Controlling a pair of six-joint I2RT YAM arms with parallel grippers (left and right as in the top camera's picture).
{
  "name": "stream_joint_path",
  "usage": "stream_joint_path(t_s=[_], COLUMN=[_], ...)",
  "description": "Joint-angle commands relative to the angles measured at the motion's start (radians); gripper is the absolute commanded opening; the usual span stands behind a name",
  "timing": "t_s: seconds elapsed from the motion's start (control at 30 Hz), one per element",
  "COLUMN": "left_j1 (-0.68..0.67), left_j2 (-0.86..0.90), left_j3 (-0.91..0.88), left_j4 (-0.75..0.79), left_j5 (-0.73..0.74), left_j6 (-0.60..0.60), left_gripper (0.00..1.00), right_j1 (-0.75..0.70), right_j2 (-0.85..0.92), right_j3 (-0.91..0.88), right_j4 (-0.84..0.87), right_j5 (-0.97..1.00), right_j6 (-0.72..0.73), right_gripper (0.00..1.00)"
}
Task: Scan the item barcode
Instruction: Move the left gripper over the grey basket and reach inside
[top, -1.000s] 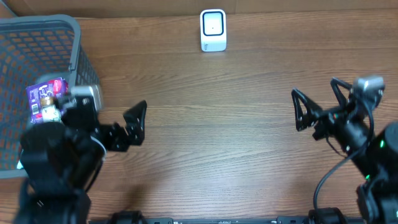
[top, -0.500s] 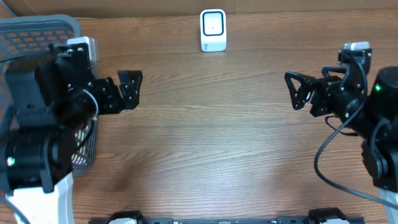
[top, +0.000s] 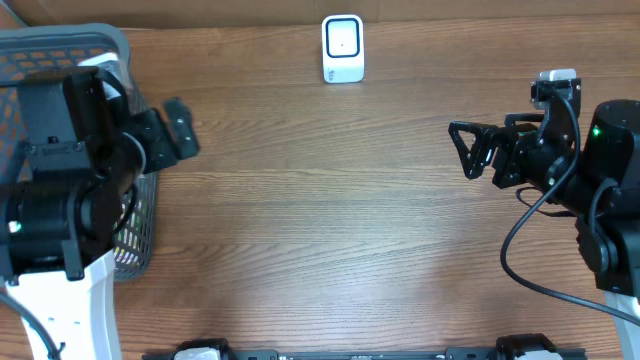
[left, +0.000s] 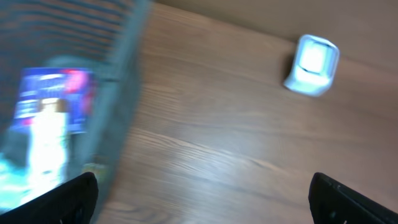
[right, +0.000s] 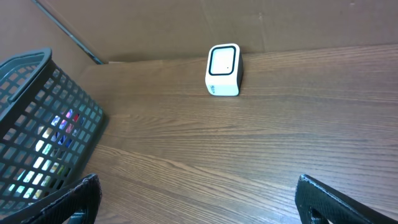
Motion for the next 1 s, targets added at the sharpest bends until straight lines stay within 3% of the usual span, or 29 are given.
stream_joint_path(t_s=[0.0,0.13,0.27,0.43,0.57,0.67,0.97], left_j1=[0.003,0.066,0.181,0.249,0.249,0.25,0.261], left_j2=[0.002,0.002,0.014,0.035,0.039,0.043,0.107], left_j3=[0.065,0.099,0.099,0.099,0.099,0.099,0.099], left_j4=[-0.021,-0.032,-0.027,-0.024,-0.01,-0.006,-0.007], left_j5=[-0.213,-0.294,-0.269,-0.212,-0.244,-0.272,-0.32], left_j6=[-0.095,-0.087,-0.042,-0.035,-0.028,-0.028,-0.034], left_gripper=[1.0,1.0,1.0,0.89,0.9,1.0,1.0], right_j1=[0.006,0.006,0.006,0.006,0.006,0.006,0.006], right_j2=[-0.007,-0.007,-0.007,-0.007,-0.007,-0.007,-0.007], right_j3=[0.027,0.027,0.027,0.026,0.026,0.025,0.025], right_j4=[0.001,-0.008,-0.009,-0.016,-0.027,-0.031,-0.047], right_j5=[-0.009,-0.009,-0.009,-0.008,-0.008,-0.008,-0.005], right_j6=[-0.001,-0.001,-0.001,-0.002,-0.002,-0.002,-0.005], right_gripper=[1.0,1.0,1.0,1.0,1.0,1.0,1.0])
